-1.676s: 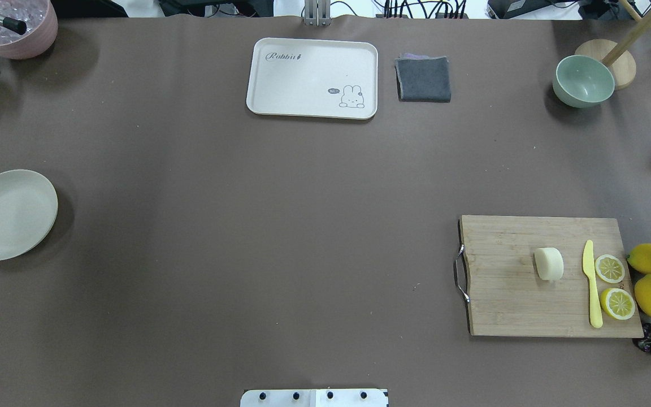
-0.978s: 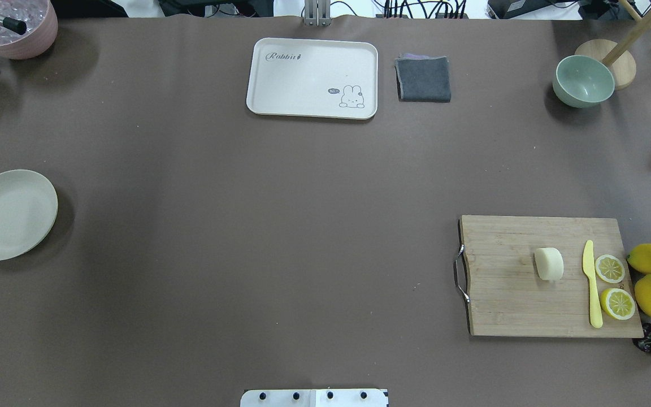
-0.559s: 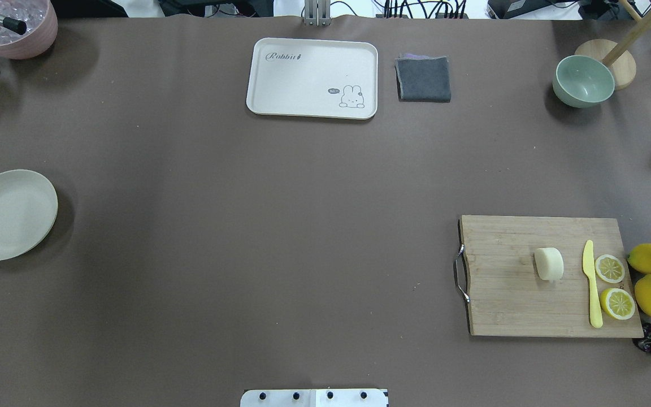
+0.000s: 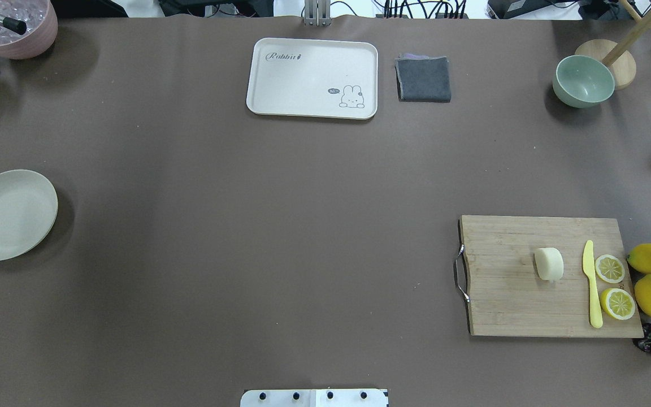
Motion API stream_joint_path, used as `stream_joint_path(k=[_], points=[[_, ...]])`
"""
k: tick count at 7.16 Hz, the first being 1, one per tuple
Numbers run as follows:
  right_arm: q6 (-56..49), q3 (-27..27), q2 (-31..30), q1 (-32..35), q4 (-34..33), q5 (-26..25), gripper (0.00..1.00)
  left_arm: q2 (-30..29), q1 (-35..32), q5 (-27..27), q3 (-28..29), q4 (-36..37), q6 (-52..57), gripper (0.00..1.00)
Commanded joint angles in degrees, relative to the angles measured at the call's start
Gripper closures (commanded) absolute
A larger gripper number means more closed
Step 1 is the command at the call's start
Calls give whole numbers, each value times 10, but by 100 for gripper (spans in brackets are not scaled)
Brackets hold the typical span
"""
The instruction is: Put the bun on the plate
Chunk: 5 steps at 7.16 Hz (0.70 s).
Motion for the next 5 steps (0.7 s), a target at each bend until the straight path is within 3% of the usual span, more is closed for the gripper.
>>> stream_joint_path(k=[1, 3, 5], points=[[0, 1, -1, 0, 1, 0, 0, -3, 1, -1, -10, -6, 1, 2], [1, -6, 5, -1, 1, -3, 0, 6, 10, -6, -9, -14, 14, 2], [1, -1, 7, -4, 1, -1, 0, 45, 66, 0, 14, -89, 33, 2]])
